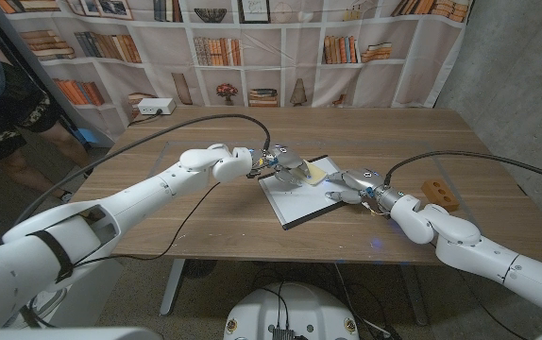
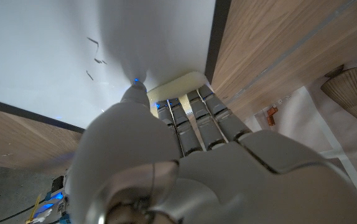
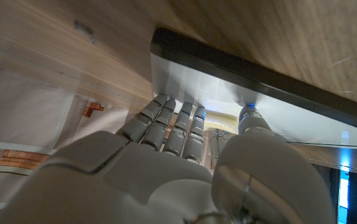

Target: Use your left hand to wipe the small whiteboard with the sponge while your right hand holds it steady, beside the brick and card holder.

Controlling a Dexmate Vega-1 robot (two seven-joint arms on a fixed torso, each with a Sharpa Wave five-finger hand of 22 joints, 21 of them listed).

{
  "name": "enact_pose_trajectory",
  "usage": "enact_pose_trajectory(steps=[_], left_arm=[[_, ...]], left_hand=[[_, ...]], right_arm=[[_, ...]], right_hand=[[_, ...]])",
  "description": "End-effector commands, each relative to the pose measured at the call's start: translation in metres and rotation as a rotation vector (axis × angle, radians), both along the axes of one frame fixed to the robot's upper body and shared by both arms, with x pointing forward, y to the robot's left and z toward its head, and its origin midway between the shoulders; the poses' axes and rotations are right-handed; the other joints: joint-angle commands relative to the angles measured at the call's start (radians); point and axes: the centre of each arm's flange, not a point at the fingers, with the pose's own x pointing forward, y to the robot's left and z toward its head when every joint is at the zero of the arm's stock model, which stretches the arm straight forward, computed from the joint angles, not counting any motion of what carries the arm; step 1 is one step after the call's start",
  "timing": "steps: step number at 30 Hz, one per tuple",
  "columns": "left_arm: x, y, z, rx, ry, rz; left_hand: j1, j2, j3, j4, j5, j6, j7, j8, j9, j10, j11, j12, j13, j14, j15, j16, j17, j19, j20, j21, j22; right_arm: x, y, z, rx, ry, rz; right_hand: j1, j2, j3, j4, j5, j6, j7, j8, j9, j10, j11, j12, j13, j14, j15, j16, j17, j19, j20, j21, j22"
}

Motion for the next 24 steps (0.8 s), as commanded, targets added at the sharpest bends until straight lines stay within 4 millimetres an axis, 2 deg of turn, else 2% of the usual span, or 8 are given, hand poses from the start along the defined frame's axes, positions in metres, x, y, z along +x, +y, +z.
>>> enact_pose_trajectory(steps=[1, 6, 15, 24], left_arm=[[-0.019, 0.016, -0.023, -0.023, 0.11, -0.006], [-0.03, 0.031, -0.031, -0.04, 0.129, 0.014], [-0.049, 0.062, -0.025, -0.035, 0.12, 0.111], [-0.06, 0.072, -0.019, 0.005, 0.108, 0.142]], left_hand=[[0.0, 0.005, 0.009, 0.002, 0.001, 0.009, -0.002, 0.004, 0.005, 0.006, -0.007, 0.008, 0.004, 0.003, -0.08, 0.0, 0.005, 0.005, -0.033, 0.002, -0.001], [0.001, 0.006, 0.011, 0.001, 0.002, 0.01, -0.001, 0.005, 0.005, 0.006, -0.005, 0.008, 0.004, 0.004, -0.079, 0.0, 0.006, 0.005, -0.034, 0.002, -0.001], [0.003, 0.008, 0.015, -0.001, 0.003, 0.01, 0.001, 0.004, 0.005, 0.006, -0.005, 0.008, 0.003, 0.004, -0.08, 0.0, 0.006, 0.005, -0.035, 0.001, -0.001], [0.004, 0.008, 0.018, -0.002, 0.004, 0.011, 0.0, 0.003, 0.005, 0.005, -0.005, 0.007, 0.003, 0.004, -0.08, 0.0, 0.006, 0.004, -0.035, 0.001, -0.001]], right_arm=[[0.003, -0.001, 0.003, 0.002, -0.002, 0.005], [0.007, -0.001, 0.007, -0.007, -0.003, 0.012], [0.012, -0.002, 0.011, -0.014, -0.002, 0.02], [0.014, -0.003, 0.013, -0.013, -0.006, 0.022]], right_hand=[[0.001, -0.01, 0.005, -0.003, -0.003, 0.008, 0.003, -0.003, 0.005, 0.015, 0.002, 0.007, 0.007, 0.007, -0.081, -0.004, 0.002, 0.008, -0.078, 0.009, 0.006], [0.0, -0.01, 0.005, -0.003, -0.003, 0.009, 0.003, -0.002, 0.005, 0.015, 0.001, 0.007, 0.007, 0.007, -0.08, -0.004, 0.002, 0.008, -0.078, 0.009, 0.006], [-0.001, -0.01, 0.005, -0.003, -0.004, 0.009, 0.003, -0.003, 0.005, 0.016, 0.002, 0.007, 0.007, 0.008, -0.078, -0.003, 0.002, 0.008, -0.078, 0.009, 0.006], [-0.001, -0.01, 0.005, -0.003, -0.004, 0.01, 0.003, -0.003, 0.005, 0.017, 0.002, 0.007, 0.007, 0.008, -0.08, -0.004, 0.002, 0.008, -0.078, 0.009, 0.006]])
